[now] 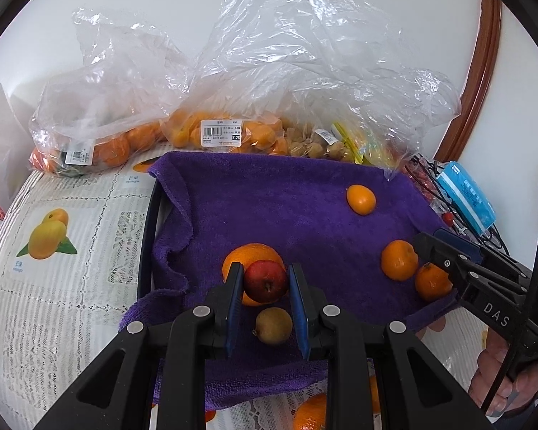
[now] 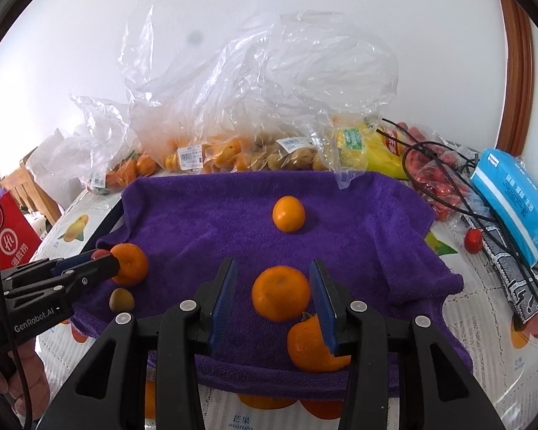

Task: Organize fruits
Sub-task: 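Open the left tool to drop the red fruit onto the towel, then lift both open tools away from the towel toward the loose oranges, then grasp an orange with the right tool while the left grasps a large orange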

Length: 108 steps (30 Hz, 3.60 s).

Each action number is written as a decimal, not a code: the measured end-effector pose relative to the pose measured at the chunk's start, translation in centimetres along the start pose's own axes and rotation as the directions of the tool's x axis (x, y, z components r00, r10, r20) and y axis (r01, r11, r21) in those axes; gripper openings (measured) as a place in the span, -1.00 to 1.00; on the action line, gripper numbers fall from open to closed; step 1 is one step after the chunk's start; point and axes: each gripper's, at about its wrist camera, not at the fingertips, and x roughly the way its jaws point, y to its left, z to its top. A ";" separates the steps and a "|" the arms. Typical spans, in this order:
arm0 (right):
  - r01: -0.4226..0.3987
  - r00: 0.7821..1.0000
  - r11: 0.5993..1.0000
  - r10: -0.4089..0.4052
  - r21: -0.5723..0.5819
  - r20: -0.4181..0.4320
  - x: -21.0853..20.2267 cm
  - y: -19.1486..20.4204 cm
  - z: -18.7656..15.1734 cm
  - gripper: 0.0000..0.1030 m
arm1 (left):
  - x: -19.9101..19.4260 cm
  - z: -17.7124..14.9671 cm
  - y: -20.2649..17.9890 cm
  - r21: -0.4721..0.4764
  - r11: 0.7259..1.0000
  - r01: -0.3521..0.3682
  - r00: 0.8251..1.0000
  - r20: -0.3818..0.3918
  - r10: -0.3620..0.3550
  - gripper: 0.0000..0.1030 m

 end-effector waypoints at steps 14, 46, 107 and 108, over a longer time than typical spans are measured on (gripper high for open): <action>0.016 1.000 1.000 -0.016 -0.015 0.000 0.0 0.3 0.0 -0.15 | 0.0 0.1 0.2 -0.017 1.000 0.014 1.000 -0.014 -0.014 -0.25; 0.032 0.999 0.999 -0.031 -0.025 0.030 -1.1 0.4 -0.1 0.09 | -1.7 0.7 0.8 -0.061 0.998 0.004 0.999 0.037 -0.002 0.14; -0.039 0.989 0.999 0.038 -0.010 -0.141 -10.1 1.4 -12.9 -0.30 | -7.4 -8.4 -1.7 -0.019 1.000 0.021 0.998 -0.066 -0.022 0.14; -0.036 0.990 0.999 0.035 -0.004 -0.138 -10.2 1.1 -12.8 -0.30 | -7.0 -8.3 -1.9 -0.022 0.999 0.025 0.997 -0.072 -0.026 0.14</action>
